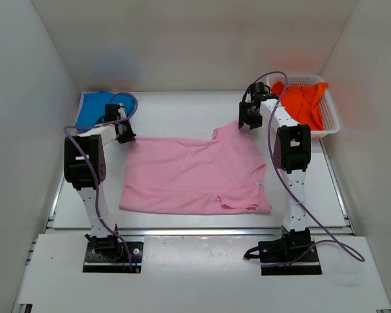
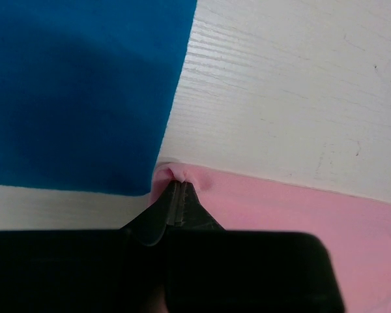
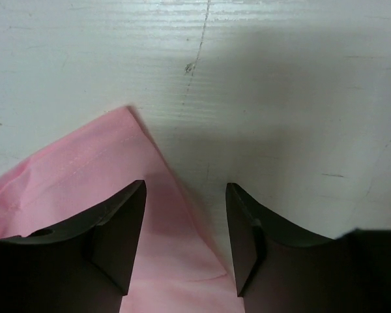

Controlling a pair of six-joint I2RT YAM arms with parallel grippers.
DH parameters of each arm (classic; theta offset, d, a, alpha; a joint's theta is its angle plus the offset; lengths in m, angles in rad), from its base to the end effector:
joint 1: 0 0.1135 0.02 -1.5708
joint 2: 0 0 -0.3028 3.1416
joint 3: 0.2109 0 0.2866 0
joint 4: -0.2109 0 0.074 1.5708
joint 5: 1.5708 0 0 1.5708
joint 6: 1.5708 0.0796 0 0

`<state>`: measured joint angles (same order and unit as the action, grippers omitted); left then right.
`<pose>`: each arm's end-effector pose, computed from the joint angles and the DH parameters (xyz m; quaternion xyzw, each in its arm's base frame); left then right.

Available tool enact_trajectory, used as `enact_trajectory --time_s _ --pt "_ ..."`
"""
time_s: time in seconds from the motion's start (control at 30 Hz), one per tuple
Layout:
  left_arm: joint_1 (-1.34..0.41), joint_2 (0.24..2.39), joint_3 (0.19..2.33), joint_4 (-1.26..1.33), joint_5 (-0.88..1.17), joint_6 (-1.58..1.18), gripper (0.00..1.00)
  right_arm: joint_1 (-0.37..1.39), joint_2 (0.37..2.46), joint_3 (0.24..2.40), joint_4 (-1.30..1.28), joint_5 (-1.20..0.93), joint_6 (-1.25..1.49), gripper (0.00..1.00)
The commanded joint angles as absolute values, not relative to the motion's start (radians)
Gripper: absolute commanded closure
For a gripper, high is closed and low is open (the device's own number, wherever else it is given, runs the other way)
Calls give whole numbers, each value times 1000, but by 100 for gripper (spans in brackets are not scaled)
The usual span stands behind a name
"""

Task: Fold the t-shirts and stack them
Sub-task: Grap the side of the flattened tshirt furthest away from the robot with both arms, then fold the other side of the tshirt into a rectangle

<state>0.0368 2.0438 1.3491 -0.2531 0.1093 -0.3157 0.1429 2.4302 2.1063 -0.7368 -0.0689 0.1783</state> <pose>0.5010 0.0098 0.1254 -0.1502 0.9387 -0.0940 0.2958 0.6020 0.0922 0.1450 0.0084 0.9671 0.0732 0.2436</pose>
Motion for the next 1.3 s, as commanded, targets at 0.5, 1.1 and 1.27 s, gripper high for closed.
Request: enact_trajectory --time_s 0.5,1.1,1.27 --pt "43 2008 1399 -268 158 -324 100 178 2536 2295 -897 -109 140 100" --pt "61 1867 1367 -284 176 -275 100 147 2044 1803 -646 -264 144 100" --pt "72 1825 1287 -239 183 -270 100 138 1820 1511 -511 -294 176 100"
